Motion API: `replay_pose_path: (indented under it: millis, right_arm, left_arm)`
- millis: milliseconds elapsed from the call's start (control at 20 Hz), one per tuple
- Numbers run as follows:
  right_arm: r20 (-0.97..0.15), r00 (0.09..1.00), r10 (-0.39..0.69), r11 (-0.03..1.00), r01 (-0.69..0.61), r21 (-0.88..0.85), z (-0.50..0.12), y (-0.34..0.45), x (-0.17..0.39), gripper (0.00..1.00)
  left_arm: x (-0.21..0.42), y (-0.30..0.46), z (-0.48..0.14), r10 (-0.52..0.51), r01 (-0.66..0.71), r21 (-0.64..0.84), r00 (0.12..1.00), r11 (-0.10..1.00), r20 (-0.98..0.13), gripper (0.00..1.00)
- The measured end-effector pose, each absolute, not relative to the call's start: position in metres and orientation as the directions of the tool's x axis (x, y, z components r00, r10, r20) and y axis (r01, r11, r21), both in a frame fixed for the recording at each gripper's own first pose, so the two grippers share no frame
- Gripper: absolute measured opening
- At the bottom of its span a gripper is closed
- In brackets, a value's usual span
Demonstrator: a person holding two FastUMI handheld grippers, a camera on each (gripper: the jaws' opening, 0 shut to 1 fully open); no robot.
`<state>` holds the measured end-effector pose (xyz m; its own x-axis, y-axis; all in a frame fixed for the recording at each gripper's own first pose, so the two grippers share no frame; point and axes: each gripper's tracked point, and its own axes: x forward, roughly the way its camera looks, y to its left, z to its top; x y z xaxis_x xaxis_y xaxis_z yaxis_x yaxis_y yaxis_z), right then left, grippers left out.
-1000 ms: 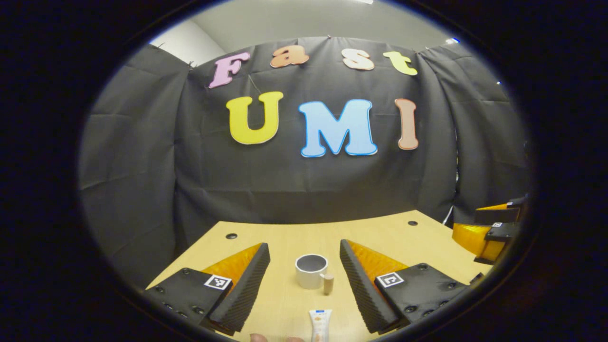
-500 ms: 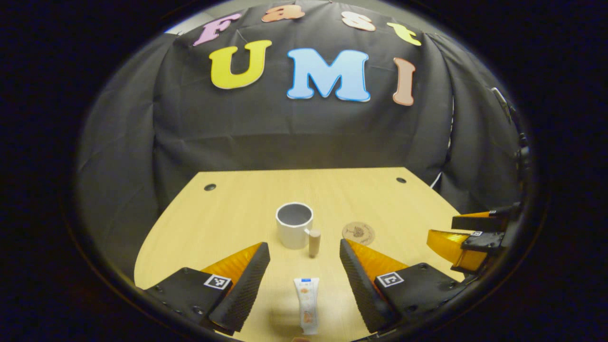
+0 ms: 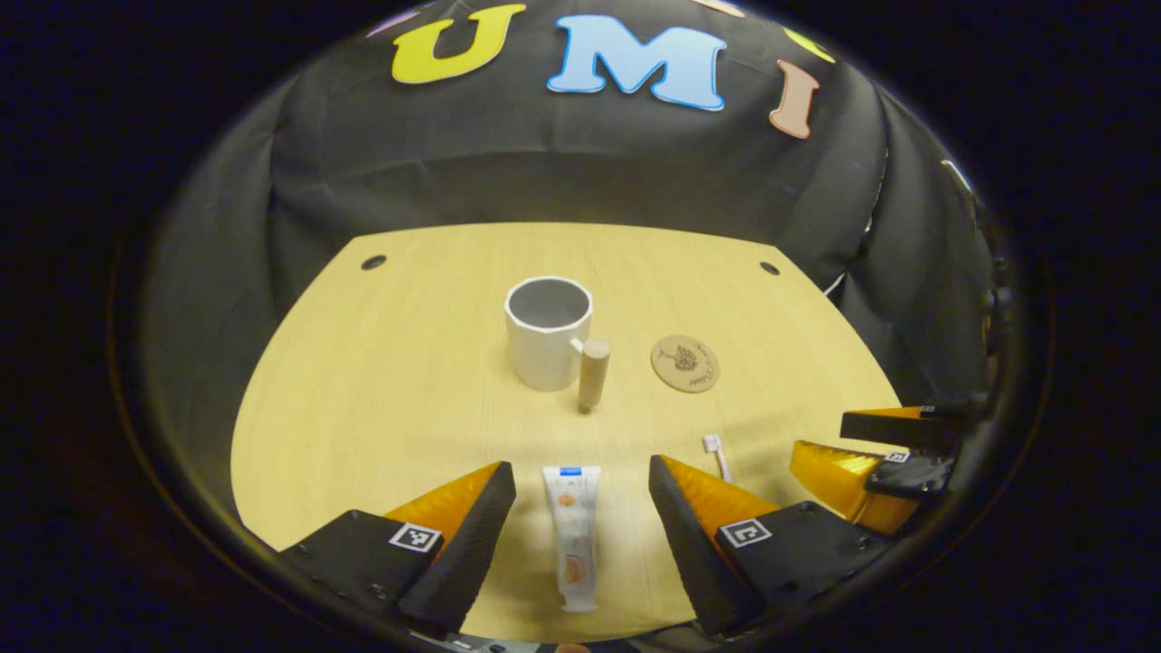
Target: Put the toothbrush and toothpaste on the desktop into the cup, then pick up the cup and place it on the coaster on the desktop.
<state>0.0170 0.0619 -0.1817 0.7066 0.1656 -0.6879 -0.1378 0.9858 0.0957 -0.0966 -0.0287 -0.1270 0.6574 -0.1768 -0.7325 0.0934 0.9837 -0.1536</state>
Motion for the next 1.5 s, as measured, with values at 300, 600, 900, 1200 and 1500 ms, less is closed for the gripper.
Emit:
replay_pose_path:
  millis: [300,600,900,1200,1500]
  right_arm:
    - [-0.795,0.578,0.185,0.982,-0.145,0.123,-0.219,0.079,0.013,0.92]
    - [-0.872,0.462,0.163,0.985,-0.129,0.116,-0.25,0.085,0.008,0.92]
    - [-0.915,0.37,0.161,0.984,-0.13,0.121,-0.275,0.093,0.012,0.91]
    - [-0.938,0.309,0.153,0.982,-0.15,0.111,-0.29,0.099,0.013,0.72]
    - [-0.941,0.308,0.14,0.983,-0.159,0.094,-0.292,0.097,0.011,0.61]
  left_arm:
    - [-0.132,-0.015,-0.147,-0.148,0.083,-0.124,0.446,0.989,-0.883,0.96]
    - [-0.153,-0.024,-0.158,-0.18,0.055,-0.171,0.309,0.984,-0.934,0.98]
    - [-0.156,-0.026,-0.171,-0.176,0.093,-0.157,0.25,0.983,-0.952,0.92]
    - [-0.16,-0.026,-0.179,-0.164,0.118,-0.142,0.209,0.983,-0.964,0.74]
    - [-0.16,-0.022,-0.181,-0.141,0.108,-0.121,0.211,0.987,-0.967,0.65]
